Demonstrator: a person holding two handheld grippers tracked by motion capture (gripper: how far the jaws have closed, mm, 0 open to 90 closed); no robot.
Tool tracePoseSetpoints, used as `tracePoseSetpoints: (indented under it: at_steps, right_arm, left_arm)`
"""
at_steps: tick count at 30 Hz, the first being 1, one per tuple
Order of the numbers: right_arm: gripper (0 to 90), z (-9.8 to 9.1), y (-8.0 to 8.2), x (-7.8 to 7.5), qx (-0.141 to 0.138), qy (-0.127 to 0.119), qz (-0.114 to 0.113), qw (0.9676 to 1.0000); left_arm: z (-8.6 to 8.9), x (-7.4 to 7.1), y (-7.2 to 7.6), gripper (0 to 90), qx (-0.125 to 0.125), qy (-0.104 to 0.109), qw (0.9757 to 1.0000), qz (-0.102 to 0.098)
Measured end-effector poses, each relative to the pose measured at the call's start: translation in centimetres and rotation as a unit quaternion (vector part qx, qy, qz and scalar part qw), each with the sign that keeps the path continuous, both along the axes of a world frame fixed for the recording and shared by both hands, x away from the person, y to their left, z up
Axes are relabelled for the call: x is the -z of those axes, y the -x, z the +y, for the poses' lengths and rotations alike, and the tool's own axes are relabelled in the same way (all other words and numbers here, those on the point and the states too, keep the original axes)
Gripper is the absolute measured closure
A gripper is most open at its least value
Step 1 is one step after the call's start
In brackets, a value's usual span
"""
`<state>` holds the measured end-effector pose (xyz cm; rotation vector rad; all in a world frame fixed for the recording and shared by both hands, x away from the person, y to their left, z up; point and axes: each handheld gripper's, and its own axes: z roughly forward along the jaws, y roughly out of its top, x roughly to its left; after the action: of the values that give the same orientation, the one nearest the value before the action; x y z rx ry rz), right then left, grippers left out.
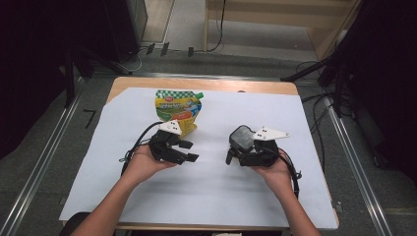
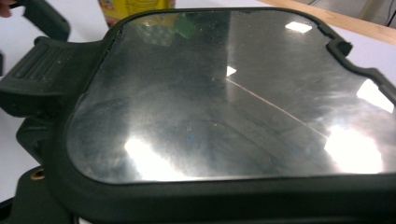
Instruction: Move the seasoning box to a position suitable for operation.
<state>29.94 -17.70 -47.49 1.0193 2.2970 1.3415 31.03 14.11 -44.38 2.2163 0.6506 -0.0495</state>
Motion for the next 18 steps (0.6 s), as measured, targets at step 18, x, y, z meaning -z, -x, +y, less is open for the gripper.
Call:
tracePoseSetpoints:
  at_steps: [18]
  right_arm:
    - [15.7, 5.3, 1.4, 3.0, -0.072, 0.018, 0.008, 0.9972]
  left_arm:
    - [0.1, 0.1, -0.1, 44.2, -0.001, -0.004, 1.0, -0.008]
